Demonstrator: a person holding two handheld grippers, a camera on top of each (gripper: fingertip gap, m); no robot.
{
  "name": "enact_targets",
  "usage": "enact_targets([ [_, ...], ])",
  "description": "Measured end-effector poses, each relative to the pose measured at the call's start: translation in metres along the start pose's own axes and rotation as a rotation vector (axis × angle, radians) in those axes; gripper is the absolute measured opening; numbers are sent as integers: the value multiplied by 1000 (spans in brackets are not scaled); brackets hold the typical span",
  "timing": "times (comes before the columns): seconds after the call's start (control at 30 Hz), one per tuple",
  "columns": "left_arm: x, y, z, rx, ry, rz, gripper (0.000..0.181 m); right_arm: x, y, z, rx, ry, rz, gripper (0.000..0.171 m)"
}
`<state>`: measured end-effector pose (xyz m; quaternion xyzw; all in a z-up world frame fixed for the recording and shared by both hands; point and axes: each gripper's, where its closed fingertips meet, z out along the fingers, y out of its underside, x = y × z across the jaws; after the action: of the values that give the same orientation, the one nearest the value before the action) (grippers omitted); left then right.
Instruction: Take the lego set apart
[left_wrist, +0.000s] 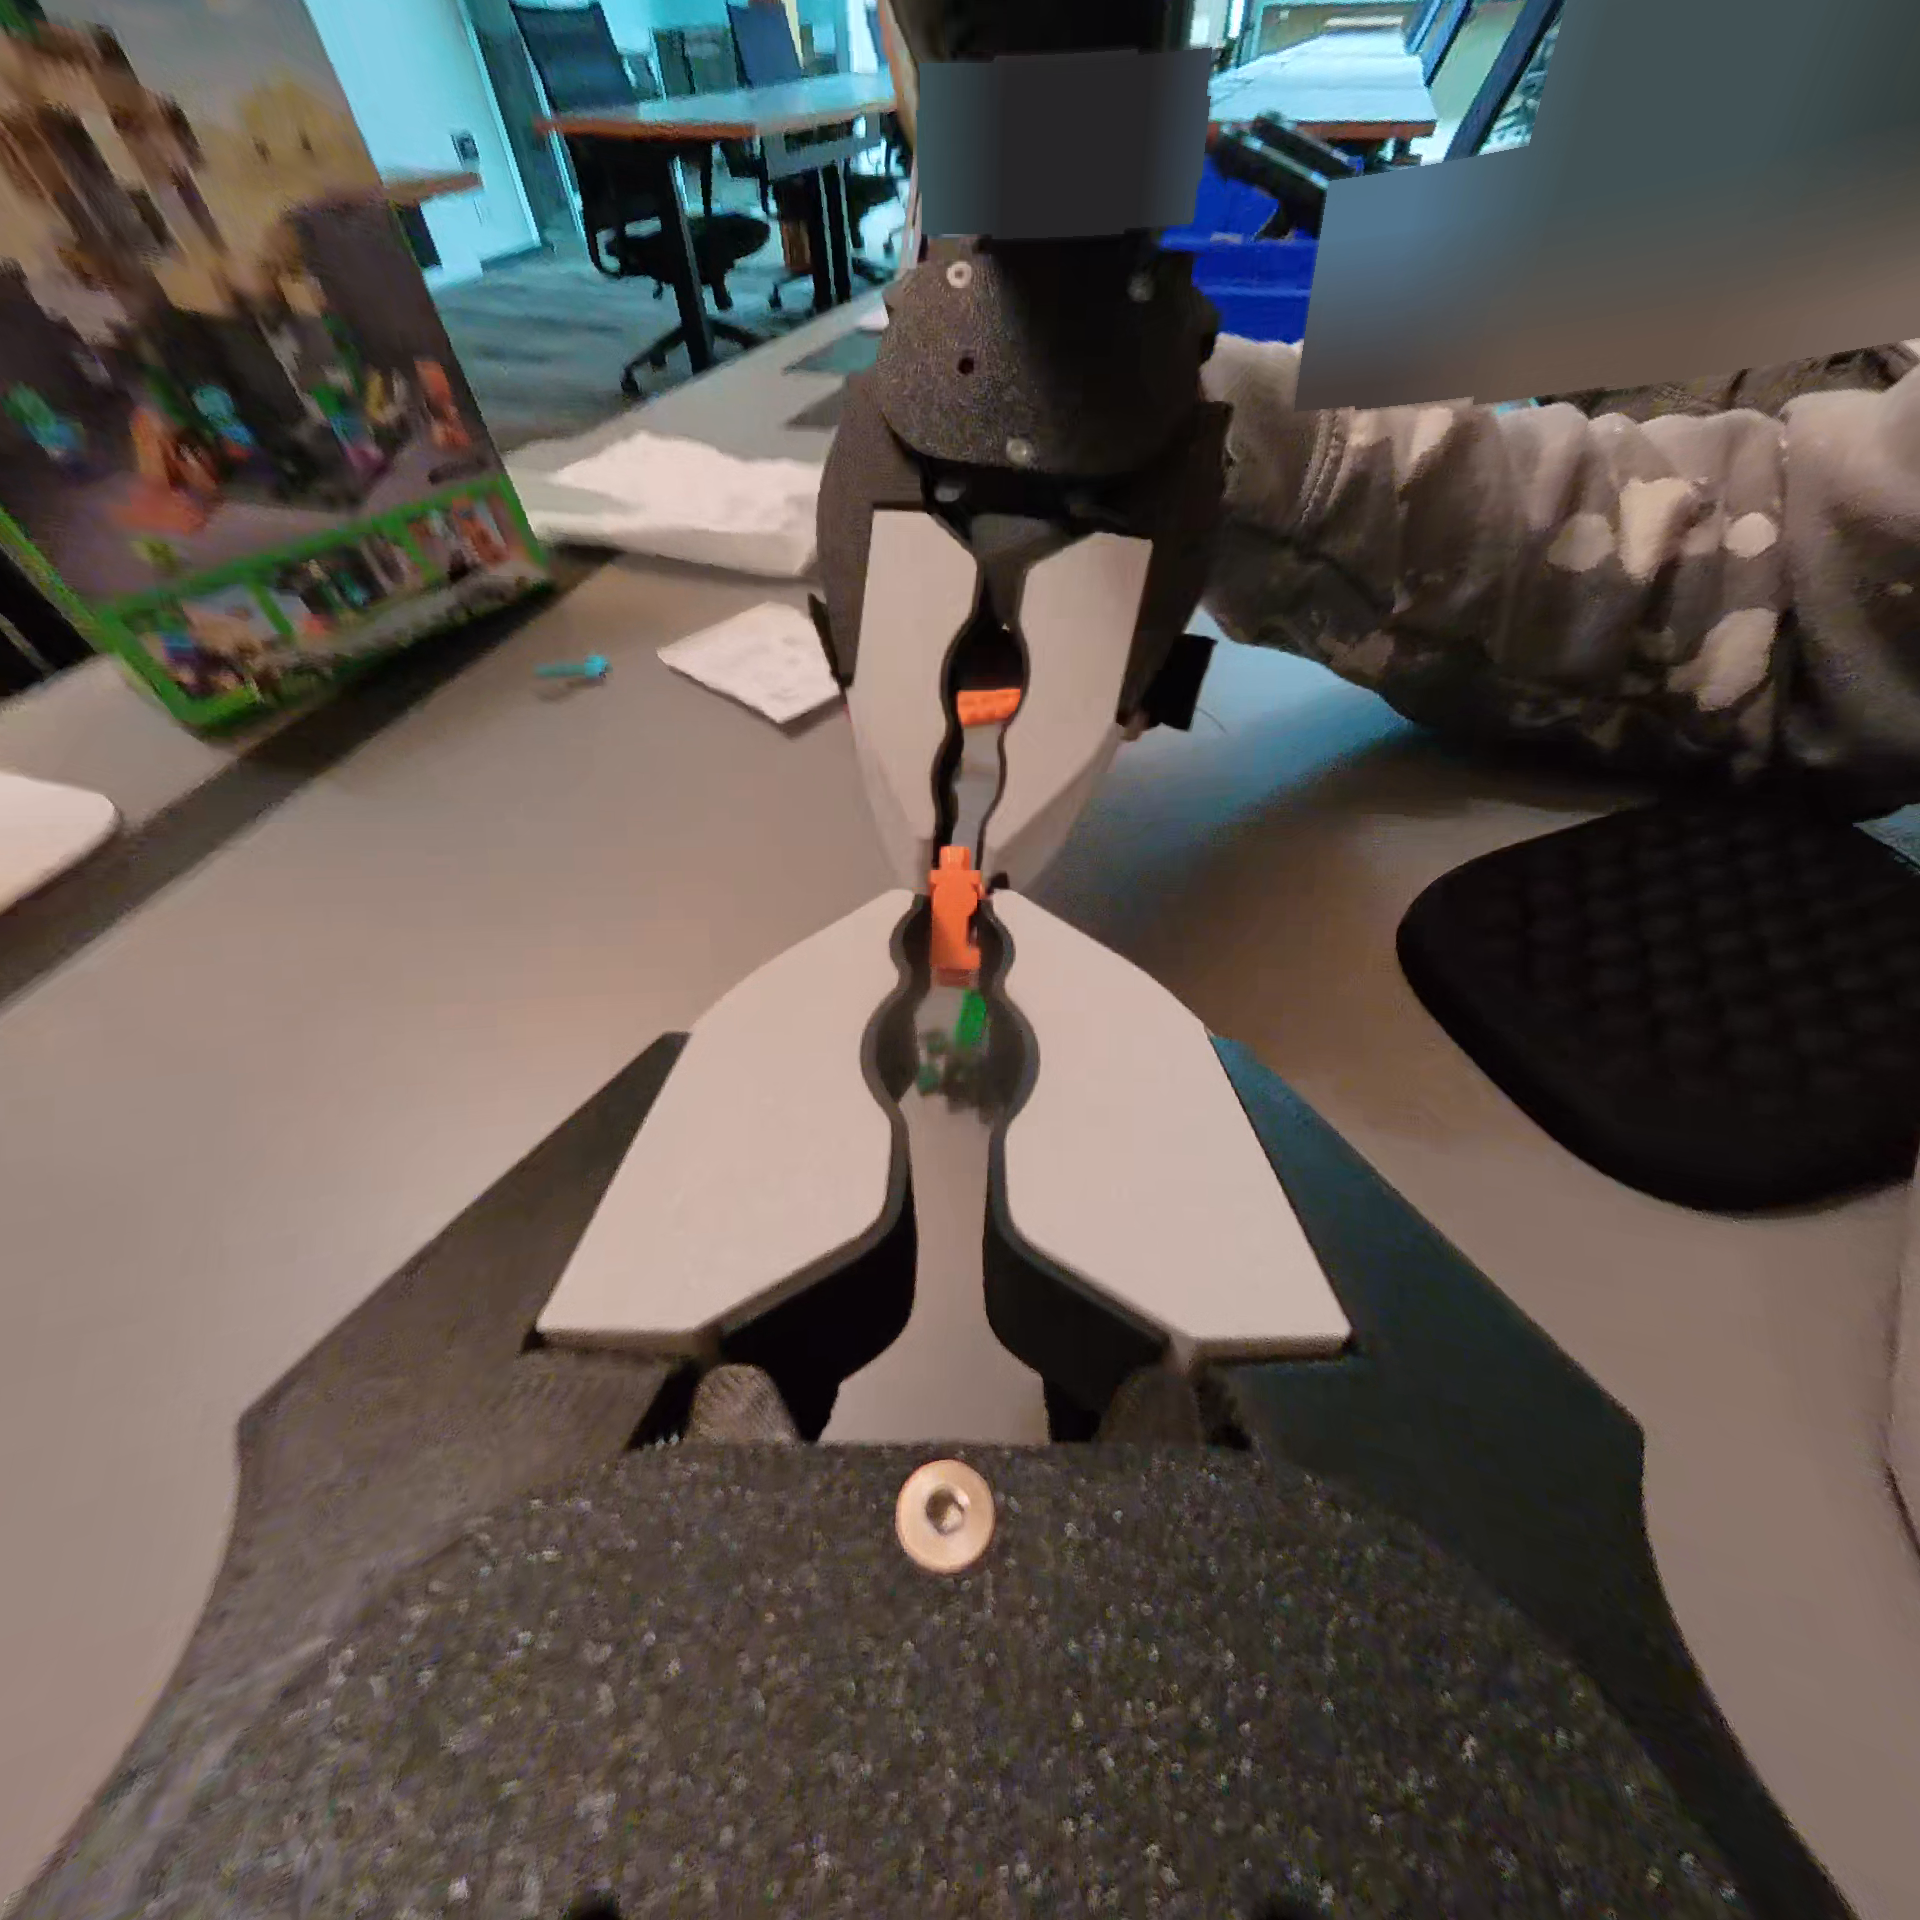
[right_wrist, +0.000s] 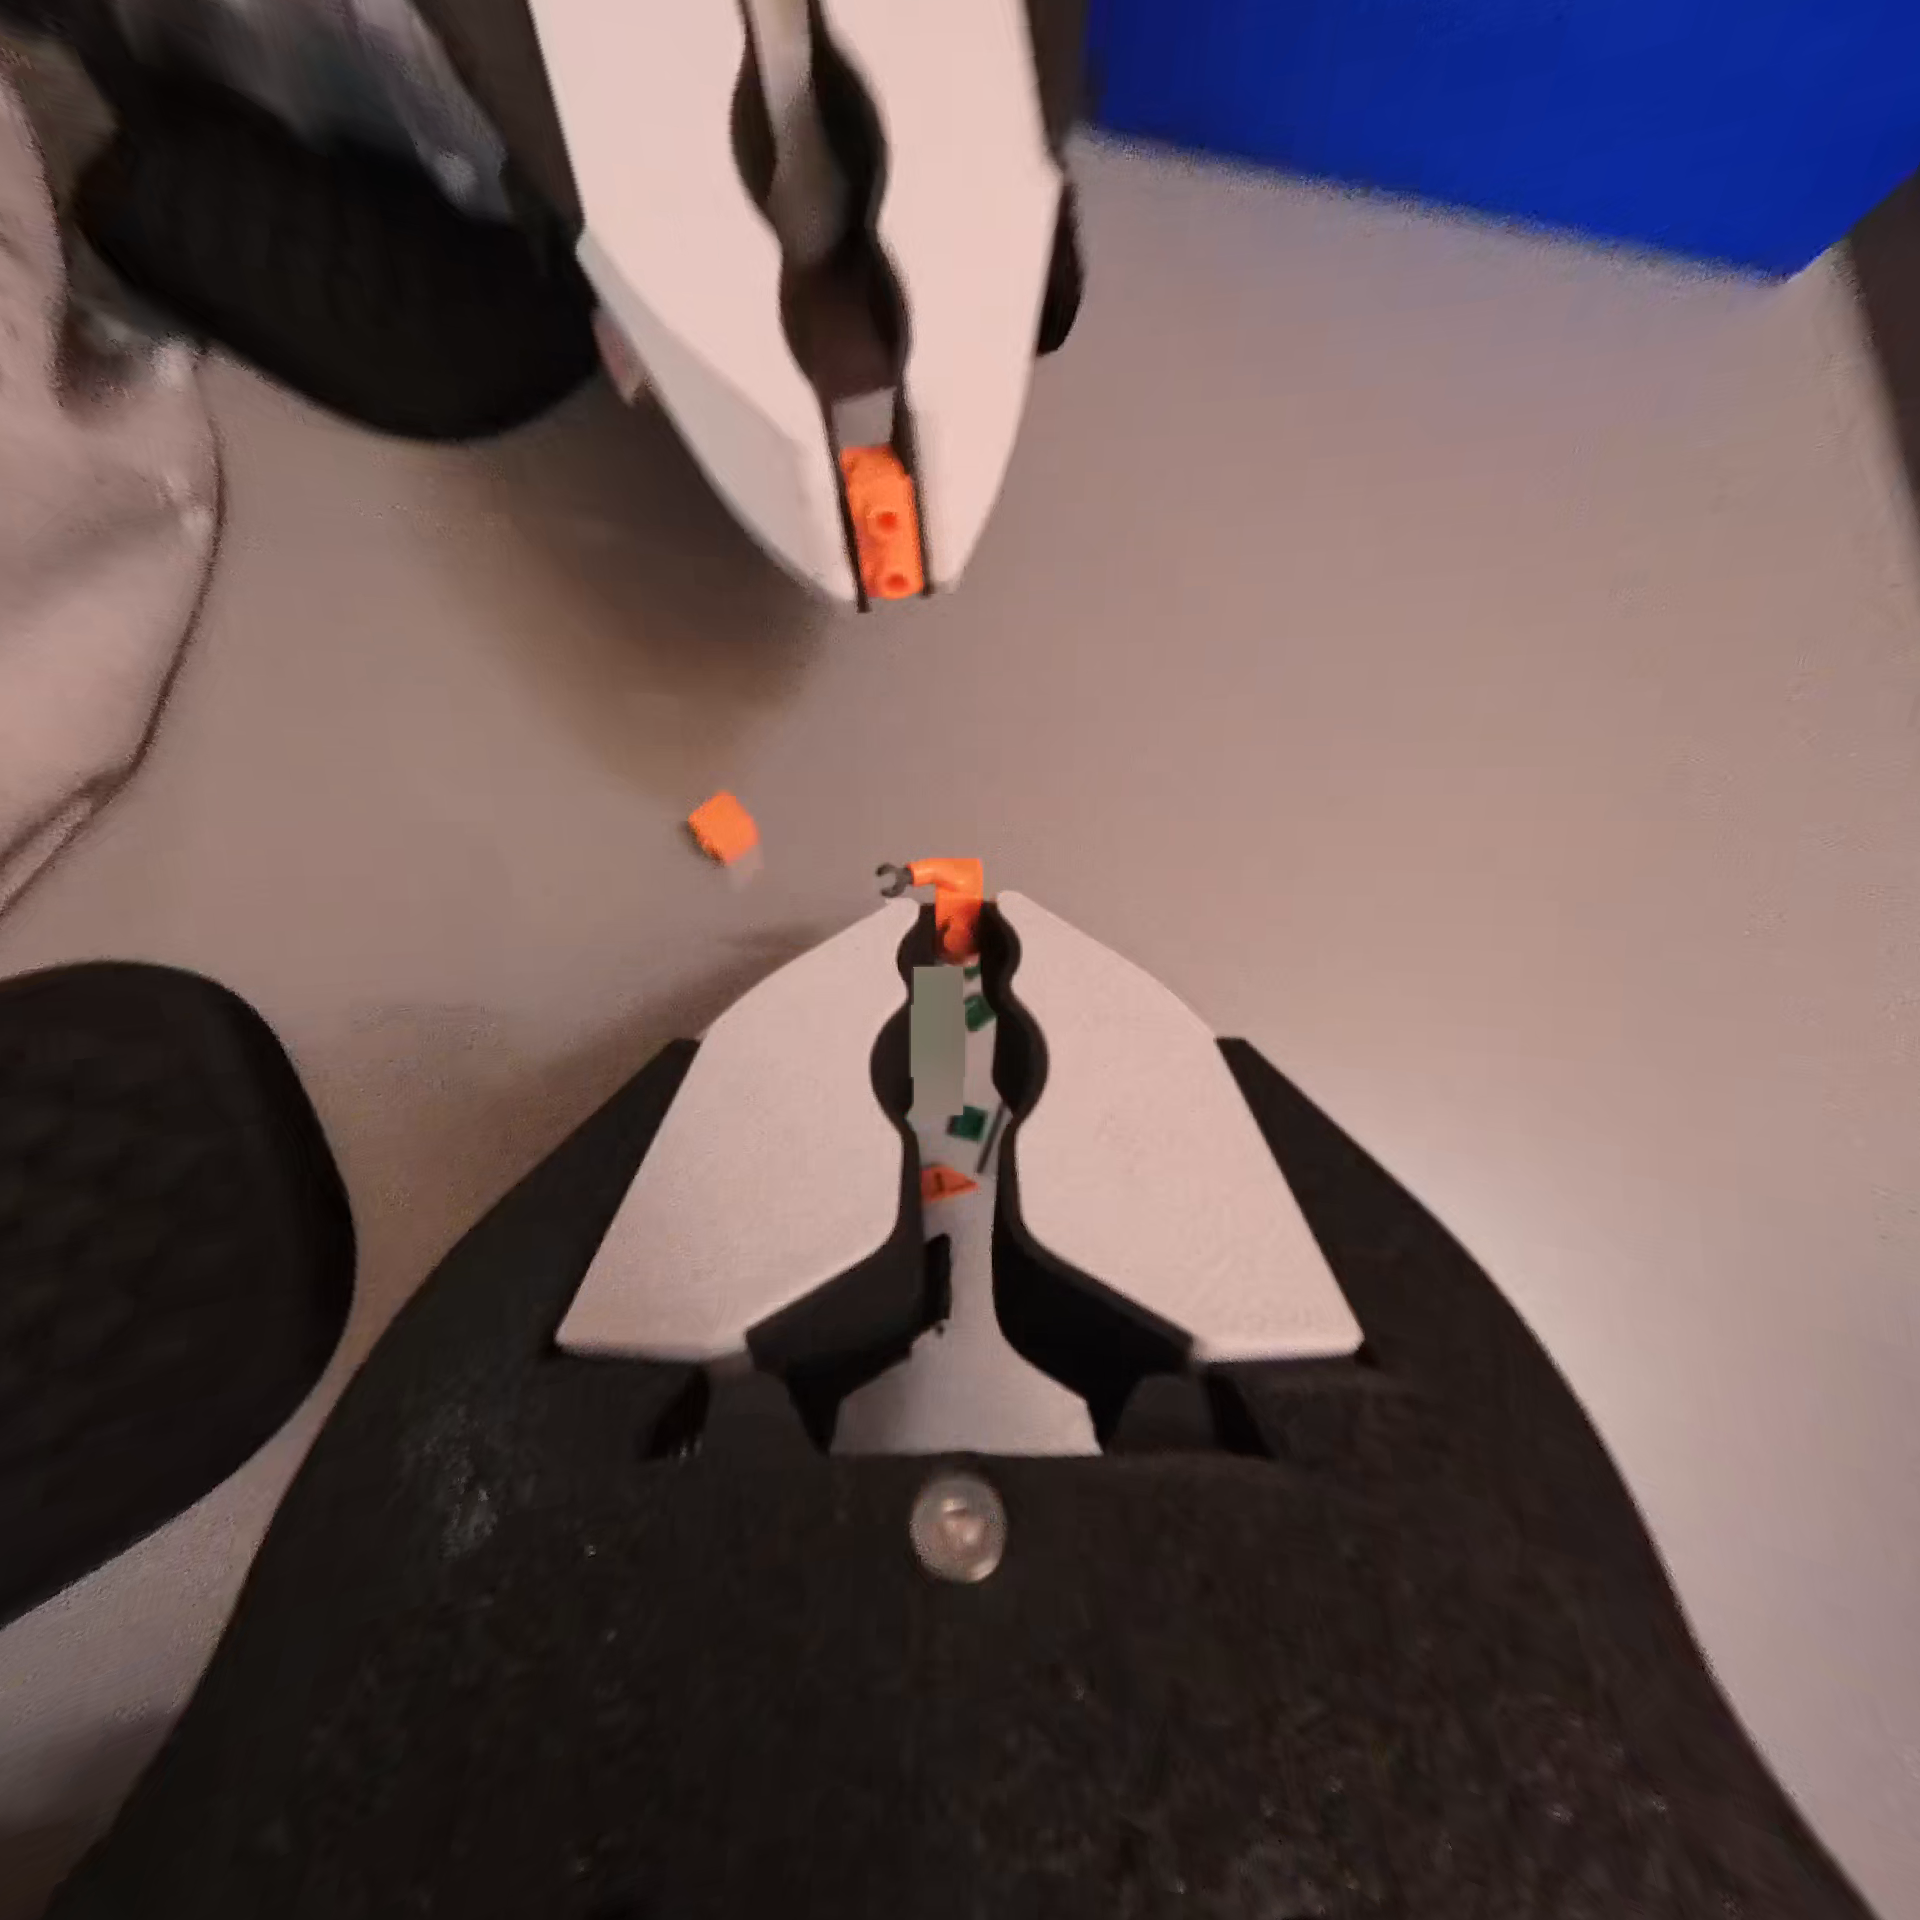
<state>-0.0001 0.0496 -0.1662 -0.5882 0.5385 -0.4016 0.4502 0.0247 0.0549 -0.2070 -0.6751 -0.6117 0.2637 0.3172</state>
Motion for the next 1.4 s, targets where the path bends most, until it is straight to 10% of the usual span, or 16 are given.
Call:
enact_targets([
  [0.43,10,37,4,-49,74,-101,8,0,37,25,-188,-31,66,13],
  [0.83,12,37,3,-40,74,-81,8,-22,-43,21,136,-55,-30,15],
  [1.4,23,38,0,-37,141,-49,8,-29,-50,27,144,-61,-51,7],
])
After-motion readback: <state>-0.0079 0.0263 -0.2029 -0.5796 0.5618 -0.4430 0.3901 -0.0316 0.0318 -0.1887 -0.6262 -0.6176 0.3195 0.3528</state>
